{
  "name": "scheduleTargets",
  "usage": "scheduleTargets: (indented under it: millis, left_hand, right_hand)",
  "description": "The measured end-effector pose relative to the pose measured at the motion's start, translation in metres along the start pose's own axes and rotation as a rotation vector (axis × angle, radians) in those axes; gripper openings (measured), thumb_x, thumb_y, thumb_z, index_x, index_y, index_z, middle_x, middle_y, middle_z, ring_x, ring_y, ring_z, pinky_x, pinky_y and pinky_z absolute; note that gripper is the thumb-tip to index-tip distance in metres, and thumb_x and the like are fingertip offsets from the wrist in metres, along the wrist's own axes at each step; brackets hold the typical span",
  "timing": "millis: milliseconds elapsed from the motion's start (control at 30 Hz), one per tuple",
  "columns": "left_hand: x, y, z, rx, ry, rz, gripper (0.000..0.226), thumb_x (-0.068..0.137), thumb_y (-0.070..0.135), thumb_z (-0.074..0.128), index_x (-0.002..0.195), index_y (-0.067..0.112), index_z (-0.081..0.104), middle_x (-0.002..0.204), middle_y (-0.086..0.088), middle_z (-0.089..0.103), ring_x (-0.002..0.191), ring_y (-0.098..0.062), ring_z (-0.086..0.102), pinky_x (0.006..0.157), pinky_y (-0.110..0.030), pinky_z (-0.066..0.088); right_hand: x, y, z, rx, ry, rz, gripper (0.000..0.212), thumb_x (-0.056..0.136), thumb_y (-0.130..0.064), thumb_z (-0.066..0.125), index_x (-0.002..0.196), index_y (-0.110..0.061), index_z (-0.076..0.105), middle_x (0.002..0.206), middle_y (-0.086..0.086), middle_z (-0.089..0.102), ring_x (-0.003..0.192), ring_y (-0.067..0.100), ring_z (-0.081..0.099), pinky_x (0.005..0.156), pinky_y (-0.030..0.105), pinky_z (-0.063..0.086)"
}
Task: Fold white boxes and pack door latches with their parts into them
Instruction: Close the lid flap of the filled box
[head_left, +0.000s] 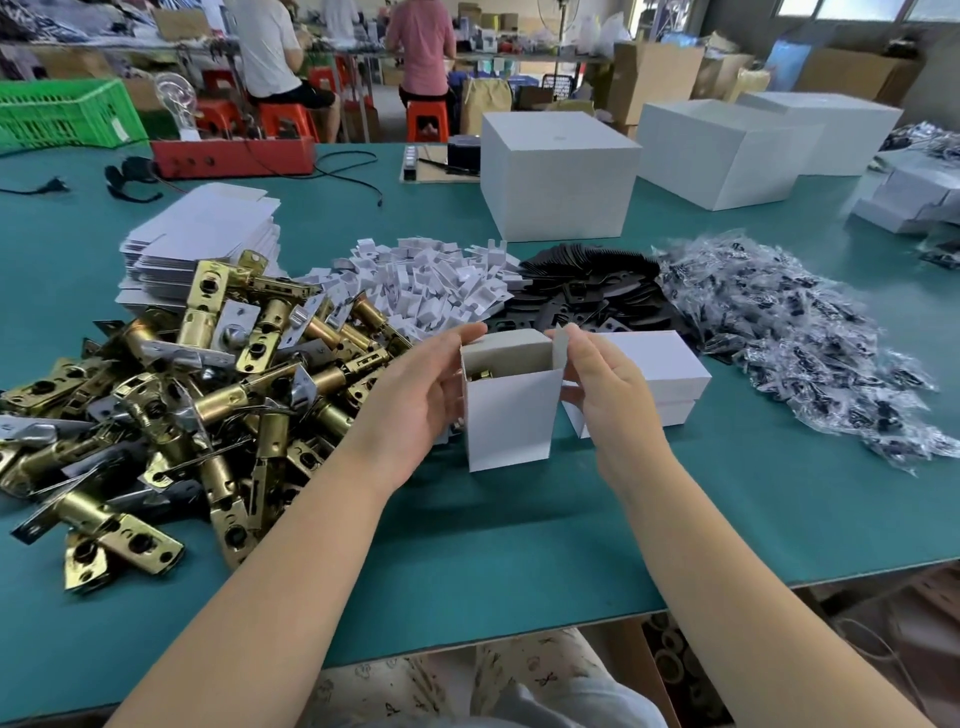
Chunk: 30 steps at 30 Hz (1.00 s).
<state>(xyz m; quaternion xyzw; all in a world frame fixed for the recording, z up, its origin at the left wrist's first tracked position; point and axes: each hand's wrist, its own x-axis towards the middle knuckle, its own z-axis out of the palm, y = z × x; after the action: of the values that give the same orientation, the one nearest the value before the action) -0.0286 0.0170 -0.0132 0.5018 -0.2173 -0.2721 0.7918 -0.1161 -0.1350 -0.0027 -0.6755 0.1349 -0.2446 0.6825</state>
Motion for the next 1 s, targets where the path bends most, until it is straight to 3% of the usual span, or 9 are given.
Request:
scheduleTargets:
  millis: [100, 300, 400, 533, 600, 700, 767, 867, 1000]
  left_hand:
    - [-0.002, 0.000, 0.004, 0.066, 0.014, 0.054, 0.033, 0.084, 0.026, 0.064, 0.117, 0.026, 0.062, 0.099, 0.002, 0.074, 0.085, -0.014, 0.069, 0.067, -0.027, 0.056]
    - [-0.006, 0.001, 0.010, 0.243, -0.010, 0.204, 0.057, 0.086, 0.008, 0.057, 0.140, 0.023, 0.045, 0.109, 0.001, 0.073, 0.094, -0.016, 0.068, 0.078, -0.028, 0.056]
    - [-0.009, 0.002, 0.016, 0.343, 0.025, 0.320, 0.042, 0.091, 0.004, 0.052, 0.117, 0.033, 0.067, 0.097, 0.010, 0.073, 0.089, -0.005, 0.066, 0.075, -0.019, 0.054]
    - [-0.012, 0.004, 0.018, 0.427, 0.078, 0.370, 0.041, 0.096, 0.006, 0.053, 0.099, 0.041, 0.074, 0.093, 0.015, 0.073, 0.087, 0.001, 0.065, 0.075, -0.012, 0.051]
    - [-0.013, 0.005, 0.017, 0.462, 0.088, 0.392, 0.032, 0.095, 0.016, 0.056, 0.098, 0.042, 0.075, 0.092, 0.013, 0.073, 0.088, -0.004, 0.065, 0.077, -0.016, 0.051]
    - [-0.015, 0.005, 0.016, 0.481, 0.034, 0.415, 0.021, 0.089, 0.050, 0.056, 0.100, 0.045, 0.074, 0.095, -0.008, 0.073, 0.091, -0.030, 0.065, 0.080, -0.040, 0.050]
    - [-0.015, 0.003, 0.017, 0.503, 0.032, 0.456, 0.023, 0.084, 0.057, 0.059, 0.096, 0.044, 0.074, 0.091, -0.021, 0.067, 0.083, -0.043, 0.058, 0.071, -0.038, 0.046]
    - [-0.016, 0.002, 0.021, 0.503, 0.058, 0.484, 0.013, 0.081, 0.037, 0.063, 0.089, 0.039, 0.073, 0.093, -0.002, 0.070, 0.069, -0.026, 0.054, 0.061, -0.023, 0.044]
    - [-0.016, 0.000, 0.018, 0.619, 0.053, 0.477, 0.024, 0.080, 0.034, 0.059, 0.102, 0.037, 0.066, 0.100, 0.026, 0.067, 0.084, -0.005, 0.062, 0.070, -0.022, 0.051]
  right_hand:
    - [0.001, -0.003, 0.001, -0.011, -0.058, 0.029, 0.013, 0.093, -0.028, 0.058, 0.102, -0.029, 0.067, 0.099, -0.008, 0.072, 0.095, 0.010, 0.064, 0.077, 0.019, 0.049]
    - [0.005, -0.007, 0.001, 0.083, -0.175, -0.101, 0.048, 0.081, -0.014, 0.051, 0.116, -0.047, 0.054, 0.093, -0.011, 0.070, 0.085, 0.011, 0.061, 0.078, 0.026, 0.049]
    - [0.003, -0.004, 0.001, 0.068, -0.168, -0.220, 0.050, 0.086, -0.004, 0.046, 0.113, -0.045, 0.057, 0.091, -0.013, 0.069, 0.082, 0.006, 0.059, 0.079, 0.020, 0.048]
    - [0.003, -0.001, 0.001, 0.077, -0.113, -0.312, 0.040, 0.087, 0.001, 0.045, 0.095, -0.035, 0.060, 0.082, -0.015, 0.066, 0.078, 0.003, 0.057, 0.078, 0.018, 0.049]
    - [0.002, 0.001, 0.004, 0.065, -0.082, -0.322, 0.038, 0.087, 0.000, 0.046, 0.088, -0.034, 0.062, 0.080, -0.015, 0.064, 0.078, 0.005, 0.057, 0.078, 0.018, 0.048]
    - [0.002, 0.004, 0.007, 0.070, -0.030, -0.334, 0.042, 0.088, 0.002, 0.048, 0.079, -0.035, 0.064, 0.082, -0.013, 0.066, 0.082, 0.009, 0.059, 0.080, 0.022, 0.049]
    - [0.002, 0.005, 0.009, 0.097, -0.023, -0.337, 0.042, 0.087, 0.003, 0.046, 0.074, -0.033, 0.063, 0.084, -0.012, 0.067, 0.087, 0.011, 0.062, 0.084, 0.025, 0.049]
    - [-0.002, 0.009, 0.006, 0.093, -0.040, -0.370, 0.030, 0.079, 0.004, 0.041, 0.078, -0.020, 0.059, 0.089, -0.009, 0.068, 0.092, 0.008, 0.061, 0.083, 0.020, 0.046]
    - [-0.010, 0.016, 0.002, -0.012, -0.126, -0.428, 0.017, 0.079, -0.023, 0.052, 0.095, -0.018, 0.056, 0.112, 0.001, 0.061, 0.109, 0.017, 0.056, 0.090, 0.026, 0.043]
